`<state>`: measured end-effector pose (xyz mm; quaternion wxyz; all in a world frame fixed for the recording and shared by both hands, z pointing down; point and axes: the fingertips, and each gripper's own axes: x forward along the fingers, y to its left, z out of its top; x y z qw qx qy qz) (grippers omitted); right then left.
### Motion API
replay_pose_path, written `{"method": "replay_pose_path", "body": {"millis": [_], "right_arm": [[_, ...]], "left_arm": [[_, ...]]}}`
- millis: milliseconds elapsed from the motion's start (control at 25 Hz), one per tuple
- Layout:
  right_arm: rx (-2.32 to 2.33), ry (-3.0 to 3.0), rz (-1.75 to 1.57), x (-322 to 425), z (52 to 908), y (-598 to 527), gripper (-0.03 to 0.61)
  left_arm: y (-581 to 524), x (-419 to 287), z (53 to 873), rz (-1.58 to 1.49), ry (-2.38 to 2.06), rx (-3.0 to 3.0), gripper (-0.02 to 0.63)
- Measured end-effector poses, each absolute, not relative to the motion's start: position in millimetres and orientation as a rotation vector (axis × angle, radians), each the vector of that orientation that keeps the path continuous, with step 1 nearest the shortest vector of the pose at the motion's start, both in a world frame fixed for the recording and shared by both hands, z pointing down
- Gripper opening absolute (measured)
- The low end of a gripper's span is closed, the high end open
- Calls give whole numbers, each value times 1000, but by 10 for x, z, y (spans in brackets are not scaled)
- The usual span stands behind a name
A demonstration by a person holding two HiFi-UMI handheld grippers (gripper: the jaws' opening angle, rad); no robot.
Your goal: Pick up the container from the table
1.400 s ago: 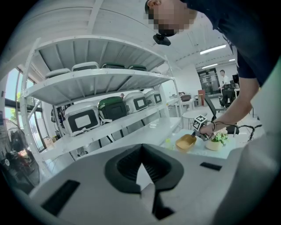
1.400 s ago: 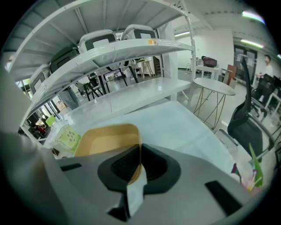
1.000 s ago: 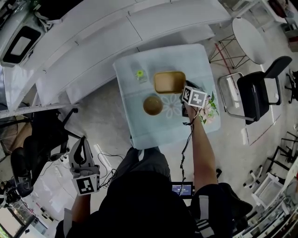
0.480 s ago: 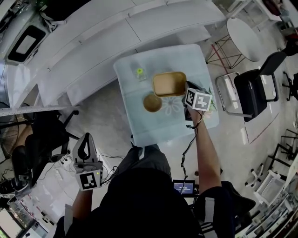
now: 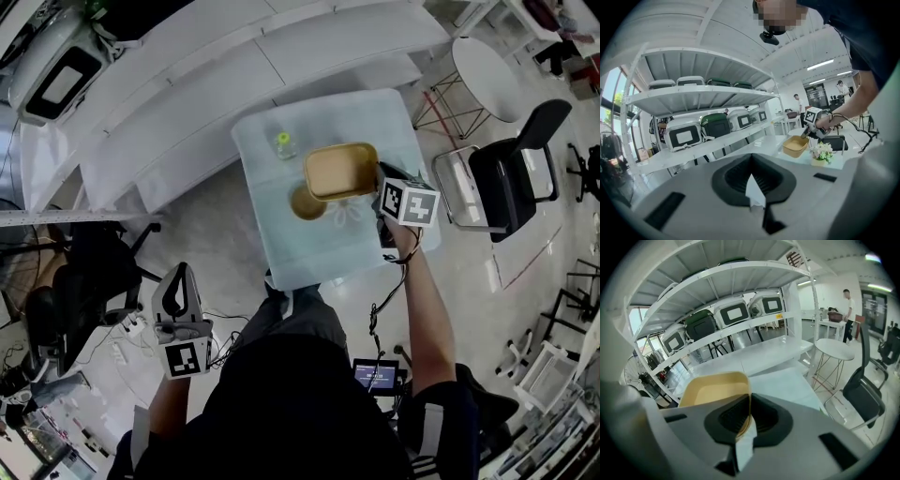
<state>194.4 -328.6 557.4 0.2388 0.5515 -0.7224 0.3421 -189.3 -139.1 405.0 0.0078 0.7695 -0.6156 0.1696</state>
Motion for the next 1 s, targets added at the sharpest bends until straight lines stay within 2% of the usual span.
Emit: {"method": "replay_pose_path", "body": {"millis": [1000], "right_arm": [[1446, -2111, 869, 1714, 4644, -2595, 15]], "left_arm": [[-1134, -1772, 3804, 429, -1906, 2478, 3]]}}
